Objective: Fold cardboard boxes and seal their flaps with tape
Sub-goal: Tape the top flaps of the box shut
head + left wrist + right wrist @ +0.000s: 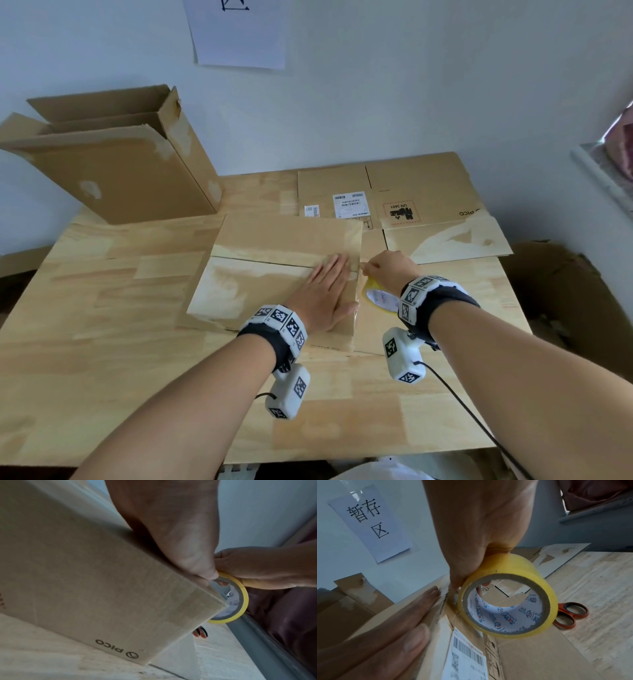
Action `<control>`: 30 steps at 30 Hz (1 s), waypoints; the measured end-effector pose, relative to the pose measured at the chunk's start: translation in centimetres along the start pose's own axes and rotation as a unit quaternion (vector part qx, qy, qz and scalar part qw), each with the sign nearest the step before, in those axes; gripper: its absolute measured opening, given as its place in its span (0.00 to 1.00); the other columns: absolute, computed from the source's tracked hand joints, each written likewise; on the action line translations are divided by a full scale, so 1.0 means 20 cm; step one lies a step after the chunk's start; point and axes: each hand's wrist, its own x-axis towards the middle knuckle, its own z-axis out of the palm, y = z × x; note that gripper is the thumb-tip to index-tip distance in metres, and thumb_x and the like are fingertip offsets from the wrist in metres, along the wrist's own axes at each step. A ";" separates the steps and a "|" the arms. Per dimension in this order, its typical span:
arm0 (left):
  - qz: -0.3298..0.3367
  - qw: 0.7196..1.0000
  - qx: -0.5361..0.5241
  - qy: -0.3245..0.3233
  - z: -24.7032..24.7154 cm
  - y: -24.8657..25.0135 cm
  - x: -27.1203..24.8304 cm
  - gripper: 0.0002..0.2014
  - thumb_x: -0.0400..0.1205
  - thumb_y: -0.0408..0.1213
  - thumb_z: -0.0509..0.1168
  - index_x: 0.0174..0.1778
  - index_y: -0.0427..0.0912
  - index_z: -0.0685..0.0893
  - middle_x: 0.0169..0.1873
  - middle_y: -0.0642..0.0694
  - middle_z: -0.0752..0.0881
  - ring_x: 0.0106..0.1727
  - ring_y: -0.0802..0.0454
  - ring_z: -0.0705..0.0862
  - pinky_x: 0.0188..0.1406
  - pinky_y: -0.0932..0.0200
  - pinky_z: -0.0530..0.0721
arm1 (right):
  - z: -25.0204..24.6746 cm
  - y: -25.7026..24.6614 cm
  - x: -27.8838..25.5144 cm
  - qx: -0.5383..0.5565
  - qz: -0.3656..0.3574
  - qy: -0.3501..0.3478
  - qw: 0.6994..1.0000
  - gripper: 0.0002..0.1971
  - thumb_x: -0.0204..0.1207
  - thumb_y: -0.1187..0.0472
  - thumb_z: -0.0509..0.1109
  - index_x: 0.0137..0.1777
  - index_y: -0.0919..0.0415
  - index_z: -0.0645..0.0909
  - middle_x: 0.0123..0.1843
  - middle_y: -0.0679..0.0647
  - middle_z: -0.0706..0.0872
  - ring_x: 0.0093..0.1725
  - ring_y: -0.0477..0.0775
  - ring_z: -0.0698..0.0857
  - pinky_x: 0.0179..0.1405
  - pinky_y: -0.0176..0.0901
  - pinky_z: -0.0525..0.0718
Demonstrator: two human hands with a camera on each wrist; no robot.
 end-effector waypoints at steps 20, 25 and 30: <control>0.007 0.999 -0.036 0.009 0.04 -0.05 0.02 0.45 0.75 0.69 0.31 0.82 0.42 0.32 0.77 0.52 0.26 0.76 0.60 0.24 0.78 0.59 0.28 | -0.04 0.13 -0.21 0.153 -0.018 -0.004 0.988 0.11 0.79 0.61 0.60 0.60 0.61 0.73 0.54 0.62 0.83 0.34 0.49 0.74 0.24 0.37 0.67; 0.007 0.999 -0.046 0.013 0.03 -0.05 0.02 0.45 0.75 0.69 0.32 0.82 0.42 0.32 0.78 0.54 0.26 0.76 0.61 0.24 0.77 0.60 0.28 | -0.04 0.12 -0.18 0.129 -0.002 0.003 0.992 0.09 0.78 0.60 0.61 0.57 0.58 0.74 0.51 0.57 0.82 0.39 0.54 0.77 0.22 0.37 0.67; 0.005 0.999 -0.049 0.019 0.02 -0.05 0.02 0.46 0.74 0.70 0.32 0.83 0.43 0.34 0.81 0.53 0.30 0.77 0.62 0.26 0.77 0.61 0.29 | -0.03 0.16 -0.13 0.106 0.013 0.003 0.994 0.04 0.76 0.59 0.62 0.49 0.53 0.74 0.49 0.58 0.83 0.51 0.60 0.80 0.44 0.44 0.78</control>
